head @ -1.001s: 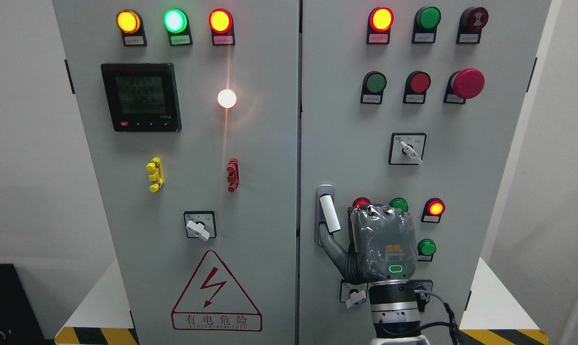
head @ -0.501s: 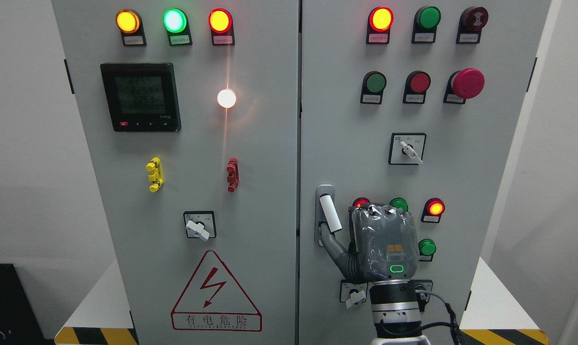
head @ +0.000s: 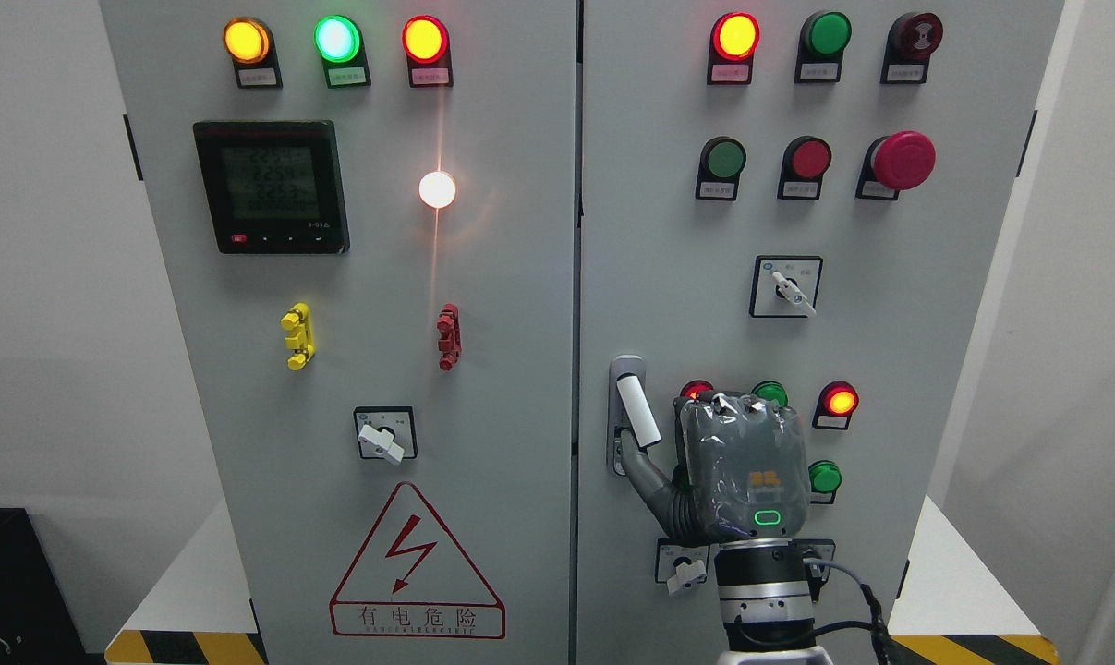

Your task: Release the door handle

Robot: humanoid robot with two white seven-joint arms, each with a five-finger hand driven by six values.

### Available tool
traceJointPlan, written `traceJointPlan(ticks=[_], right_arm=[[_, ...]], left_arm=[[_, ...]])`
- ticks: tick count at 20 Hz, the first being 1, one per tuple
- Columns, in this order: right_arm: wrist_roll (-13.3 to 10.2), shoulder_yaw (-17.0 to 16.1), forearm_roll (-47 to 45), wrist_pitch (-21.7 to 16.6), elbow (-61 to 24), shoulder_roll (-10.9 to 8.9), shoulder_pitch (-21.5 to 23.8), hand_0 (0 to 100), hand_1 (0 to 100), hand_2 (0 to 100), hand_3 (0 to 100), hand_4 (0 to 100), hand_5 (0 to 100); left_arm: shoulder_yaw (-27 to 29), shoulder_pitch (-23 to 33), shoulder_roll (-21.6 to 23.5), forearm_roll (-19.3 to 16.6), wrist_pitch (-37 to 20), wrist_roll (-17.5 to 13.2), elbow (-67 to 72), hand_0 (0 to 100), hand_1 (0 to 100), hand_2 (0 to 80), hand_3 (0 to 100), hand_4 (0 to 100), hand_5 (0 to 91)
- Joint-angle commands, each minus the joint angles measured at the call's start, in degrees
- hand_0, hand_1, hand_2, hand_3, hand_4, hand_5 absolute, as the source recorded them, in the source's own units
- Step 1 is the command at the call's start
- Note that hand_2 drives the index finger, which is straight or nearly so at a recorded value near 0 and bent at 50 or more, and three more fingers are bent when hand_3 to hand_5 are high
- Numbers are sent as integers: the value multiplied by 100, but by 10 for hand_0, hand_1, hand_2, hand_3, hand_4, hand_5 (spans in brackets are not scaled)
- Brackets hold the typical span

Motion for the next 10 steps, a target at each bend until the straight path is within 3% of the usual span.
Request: traceJointPlan(ticks=[1, 10], right_arm=[[-4, -26, 0, 4, -48, 0, 0, 436, 434, 947, 1000, 1000, 1000], [-12, -26, 0, 12, -48, 0, 0, 442, 434, 943, 1000, 1000, 1000]], left_arm=[[0, 53, -2, 0, -1, 0, 0, 120, 556, 0, 0, 0, 0], [0, 53, -2, 0, -1, 0, 0, 120, 556, 0, 0, 0, 0]])
